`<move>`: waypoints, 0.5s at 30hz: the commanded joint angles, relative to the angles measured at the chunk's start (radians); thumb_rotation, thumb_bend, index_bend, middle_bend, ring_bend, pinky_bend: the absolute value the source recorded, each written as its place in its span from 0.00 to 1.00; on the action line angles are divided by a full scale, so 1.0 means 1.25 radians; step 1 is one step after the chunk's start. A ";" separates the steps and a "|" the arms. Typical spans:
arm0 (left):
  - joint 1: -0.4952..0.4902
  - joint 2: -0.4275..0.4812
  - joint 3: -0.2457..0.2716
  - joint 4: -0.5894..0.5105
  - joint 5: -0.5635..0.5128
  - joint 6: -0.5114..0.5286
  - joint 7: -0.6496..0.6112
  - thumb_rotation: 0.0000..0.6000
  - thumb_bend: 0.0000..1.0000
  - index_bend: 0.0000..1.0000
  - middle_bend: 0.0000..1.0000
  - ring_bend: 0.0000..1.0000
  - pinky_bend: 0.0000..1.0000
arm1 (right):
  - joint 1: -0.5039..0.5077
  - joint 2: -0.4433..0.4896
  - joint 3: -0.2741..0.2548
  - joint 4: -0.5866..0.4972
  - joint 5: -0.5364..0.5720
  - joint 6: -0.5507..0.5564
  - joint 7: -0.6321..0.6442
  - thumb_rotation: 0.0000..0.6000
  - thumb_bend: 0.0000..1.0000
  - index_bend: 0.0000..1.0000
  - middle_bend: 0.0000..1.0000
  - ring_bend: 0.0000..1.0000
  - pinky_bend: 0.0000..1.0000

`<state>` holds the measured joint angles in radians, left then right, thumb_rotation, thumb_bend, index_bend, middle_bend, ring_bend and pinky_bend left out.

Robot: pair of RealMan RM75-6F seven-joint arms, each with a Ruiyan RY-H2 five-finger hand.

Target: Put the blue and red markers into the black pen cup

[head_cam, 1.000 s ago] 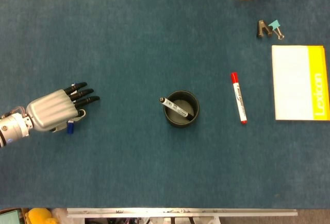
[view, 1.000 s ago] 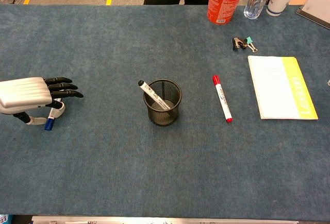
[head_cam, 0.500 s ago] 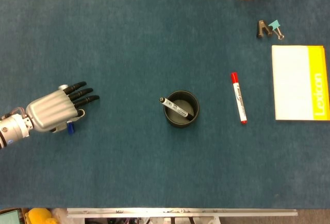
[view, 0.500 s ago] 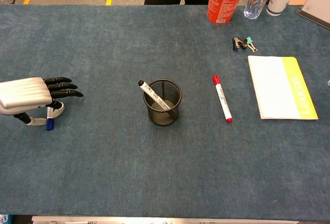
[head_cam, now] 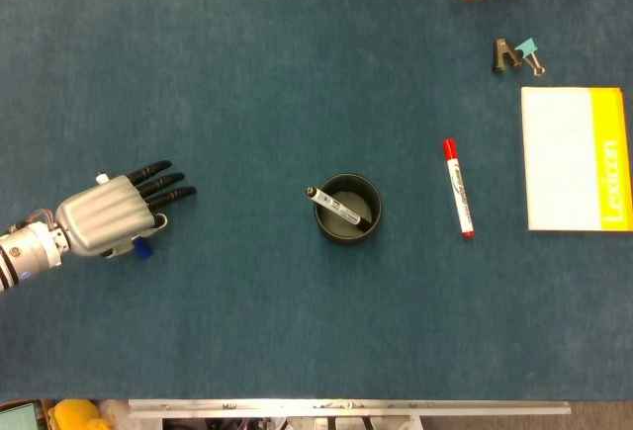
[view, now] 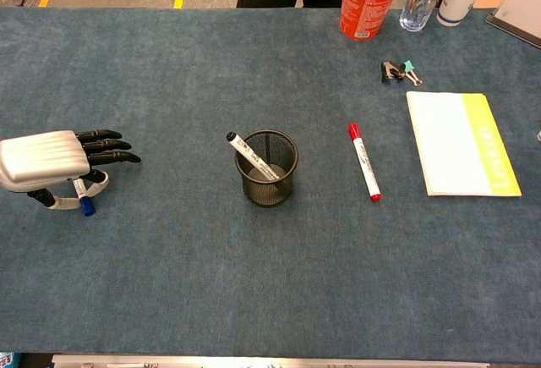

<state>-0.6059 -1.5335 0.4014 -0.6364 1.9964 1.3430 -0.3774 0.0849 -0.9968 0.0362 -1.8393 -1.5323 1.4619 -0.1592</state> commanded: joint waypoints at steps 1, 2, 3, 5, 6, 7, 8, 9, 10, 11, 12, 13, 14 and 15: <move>-0.001 0.004 -0.005 -0.012 -0.006 -0.002 -0.005 1.00 0.26 0.65 0.07 0.00 0.00 | -0.001 0.000 0.001 0.000 -0.002 0.002 0.001 1.00 0.14 0.47 0.37 0.29 0.26; -0.002 0.007 -0.006 -0.018 -0.009 -0.003 -0.007 1.00 0.26 0.66 0.07 0.00 0.00 | -0.001 0.001 0.001 0.000 -0.002 0.003 0.002 1.00 0.14 0.47 0.37 0.29 0.26; -0.003 0.011 -0.009 -0.026 -0.011 -0.002 -0.008 1.00 0.26 0.66 0.08 0.00 0.00 | -0.001 0.001 0.001 0.000 -0.003 0.004 0.003 1.00 0.14 0.47 0.37 0.29 0.26; -0.004 0.018 -0.014 -0.039 -0.016 0.002 -0.007 1.00 0.26 0.67 0.08 0.00 0.00 | -0.001 0.000 0.002 0.001 -0.004 0.005 0.005 1.00 0.14 0.47 0.37 0.29 0.26; -0.005 0.023 -0.017 -0.047 -0.018 0.004 -0.007 1.00 0.26 0.68 0.09 0.00 0.00 | -0.001 0.000 0.002 0.002 -0.004 0.005 0.006 1.00 0.14 0.47 0.37 0.29 0.26; -0.006 0.029 -0.021 -0.058 -0.022 0.007 -0.009 1.00 0.26 0.68 0.09 0.00 0.00 | -0.001 0.000 0.002 0.003 -0.004 0.005 0.008 1.00 0.14 0.47 0.37 0.29 0.26; -0.007 0.035 -0.025 -0.067 -0.026 0.009 -0.010 1.00 0.26 0.68 0.09 0.00 0.00 | -0.001 0.000 0.003 0.004 -0.004 0.005 0.009 1.00 0.14 0.47 0.37 0.29 0.26; -0.008 0.040 -0.028 -0.077 -0.029 0.010 -0.011 1.00 0.26 0.68 0.09 0.00 0.00 | -0.001 -0.001 0.003 0.006 -0.005 0.005 0.011 1.00 0.14 0.47 0.37 0.29 0.26; -0.011 0.049 -0.033 -0.093 -0.035 0.009 -0.016 1.00 0.26 0.68 0.09 0.00 0.00 | 0.000 -0.002 0.004 0.007 -0.005 0.004 0.013 1.00 0.14 0.47 0.37 0.29 0.26; -0.013 0.056 -0.037 -0.106 -0.039 0.009 -0.020 1.00 0.26 0.69 0.09 0.00 0.00 | 0.001 -0.002 0.004 0.009 -0.005 0.004 0.014 1.00 0.14 0.47 0.37 0.29 0.26; -0.016 0.064 -0.042 -0.121 -0.045 0.009 -0.025 1.00 0.26 0.69 0.09 0.00 0.00 | 0.001 -0.003 0.004 0.010 -0.005 0.002 0.015 1.00 0.14 0.47 0.37 0.29 0.26; -0.019 0.077 -0.049 -0.146 -0.053 0.008 -0.032 1.00 0.26 0.69 0.09 0.00 0.00 | 0.003 -0.003 0.005 0.012 -0.005 0.001 0.017 1.00 0.14 0.47 0.37 0.29 0.26; -0.022 0.088 -0.054 -0.169 -0.061 0.006 -0.041 1.00 0.26 0.69 0.09 0.00 0.00 | 0.004 -0.003 0.005 0.013 -0.005 -0.001 0.018 1.00 0.14 0.47 0.37 0.29 0.26; -0.025 0.100 -0.060 -0.195 -0.068 0.005 -0.050 1.00 0.26 0.68 0.09 0.00 0.00 | 0.005 -0.003 0.006 0.014 -0.005 -0.003 0.019 1.00 0.14 0.47 0.37 0.29 0.26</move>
<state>-0.6260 -1.4448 0.3468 -0.8176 1.9363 1.3518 -0.4140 0.0914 -1.0009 0.0434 -1.8223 -1.5382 1.4590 -0.1361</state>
